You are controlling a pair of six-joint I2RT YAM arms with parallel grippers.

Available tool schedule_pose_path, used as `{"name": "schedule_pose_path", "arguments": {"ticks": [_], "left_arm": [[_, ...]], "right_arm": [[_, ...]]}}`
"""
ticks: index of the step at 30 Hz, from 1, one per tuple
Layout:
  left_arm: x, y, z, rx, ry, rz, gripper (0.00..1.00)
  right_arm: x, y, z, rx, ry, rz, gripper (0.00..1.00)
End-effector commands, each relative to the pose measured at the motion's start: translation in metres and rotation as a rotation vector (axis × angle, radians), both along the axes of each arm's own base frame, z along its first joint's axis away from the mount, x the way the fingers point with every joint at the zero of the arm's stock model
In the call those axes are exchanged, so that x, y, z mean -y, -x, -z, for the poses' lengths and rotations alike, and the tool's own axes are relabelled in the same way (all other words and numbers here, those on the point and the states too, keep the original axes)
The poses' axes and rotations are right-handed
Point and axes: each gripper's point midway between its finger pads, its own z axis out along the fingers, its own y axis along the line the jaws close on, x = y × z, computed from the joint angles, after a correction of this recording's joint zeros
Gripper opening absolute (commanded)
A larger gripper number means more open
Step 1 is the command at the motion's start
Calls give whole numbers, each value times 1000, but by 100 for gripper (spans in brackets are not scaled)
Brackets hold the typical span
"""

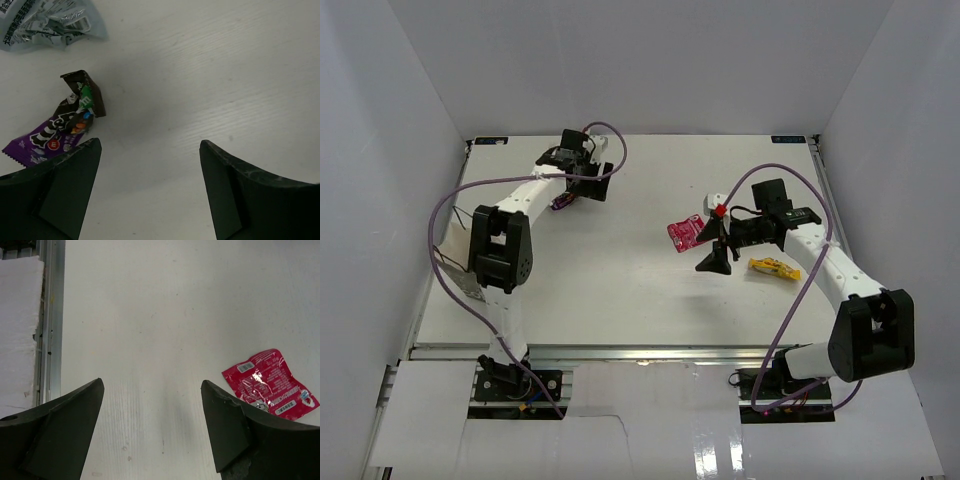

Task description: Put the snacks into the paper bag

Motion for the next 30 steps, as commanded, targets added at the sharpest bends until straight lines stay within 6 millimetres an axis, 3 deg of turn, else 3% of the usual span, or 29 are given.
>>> {"name": "schedule_pose_path", "arguments": {"ticks": [1, 2, 5, 13, 20, 28, 30], "left_arm": [[-39, -29, -26, 108, -190, 3, 89], [-40, -31, -9, 80, -202, 6, 89], [-45, -36, 10, 57, -246, 14, 87], [-52, -55, 16, 120, -296, 13, 84], [-66, -53, 51, 63, -307, 19, 74], [-66, -55, 50, 70, -276, 10, 59], [-65, -55, 45, 78, -260, 9, 49]], "right_arm": [[8, 4, 8, -17, 9, 9, 84], [9, 3, 9, -21, 15, 18, 84], [13, 1, 11, -21, 26, 32, 84], [12, 1, 19, -71, 22, 31, 84], [12, -5, 17, -73, 25, 25, 84], [11, -9, 16, -87, 18, 26, 84], [11, -9, 13, -87, 8, 26, 84]]}}
